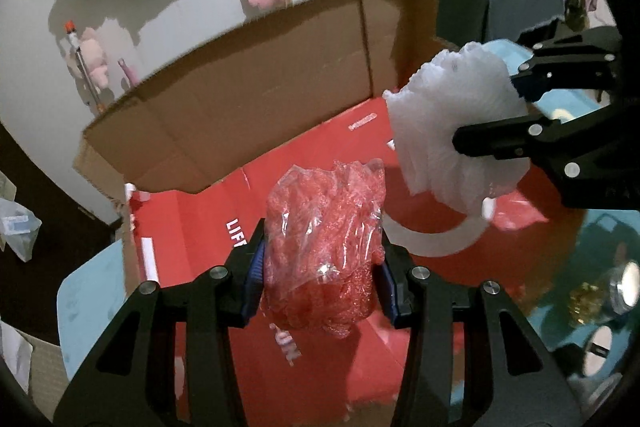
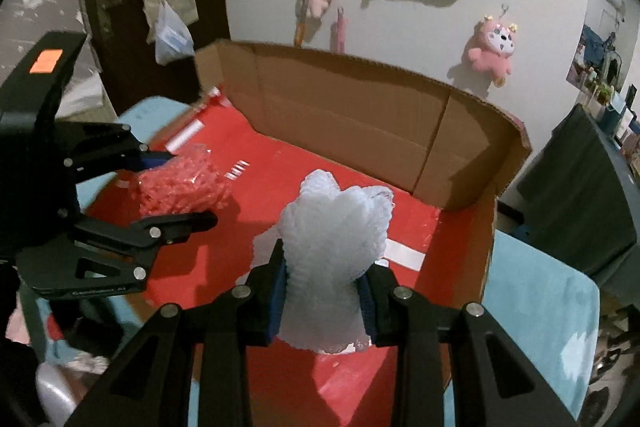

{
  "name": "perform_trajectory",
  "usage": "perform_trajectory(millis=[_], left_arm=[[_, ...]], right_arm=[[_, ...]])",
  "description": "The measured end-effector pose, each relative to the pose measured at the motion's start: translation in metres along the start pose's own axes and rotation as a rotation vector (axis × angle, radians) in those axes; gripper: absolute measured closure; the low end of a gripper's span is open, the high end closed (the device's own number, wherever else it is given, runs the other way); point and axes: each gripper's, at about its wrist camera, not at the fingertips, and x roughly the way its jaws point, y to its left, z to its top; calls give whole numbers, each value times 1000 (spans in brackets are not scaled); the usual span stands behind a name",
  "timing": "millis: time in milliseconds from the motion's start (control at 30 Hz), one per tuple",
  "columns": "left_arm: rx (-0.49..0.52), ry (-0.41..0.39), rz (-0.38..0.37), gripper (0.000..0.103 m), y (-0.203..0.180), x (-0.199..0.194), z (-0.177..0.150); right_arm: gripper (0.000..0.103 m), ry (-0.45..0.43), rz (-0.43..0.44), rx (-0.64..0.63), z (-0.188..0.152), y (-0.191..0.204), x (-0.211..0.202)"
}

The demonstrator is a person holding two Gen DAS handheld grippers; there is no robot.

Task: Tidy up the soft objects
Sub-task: 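Carry the red sponge and white puff over the red-lined cardboard box, then open both tools to drop the sponge and puff into the box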

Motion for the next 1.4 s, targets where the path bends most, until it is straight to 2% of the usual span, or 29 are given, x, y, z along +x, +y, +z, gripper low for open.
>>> perform_trajectory(millis=[233,667,1167,1400], left_arm=[[-29,94,-3,59,16,46,16],[-55,185,24,57,27,85,24],[-46,183,44,54,27,106,33],[-69,170,30,45,28,112,31]], right_arm=[[69,88,-17,49,16,-19,38],[67,171,-37,98,34,-27,76],[62,176,-48,124,42,-29,86],[57,179,-48,131,43,-32,86]])
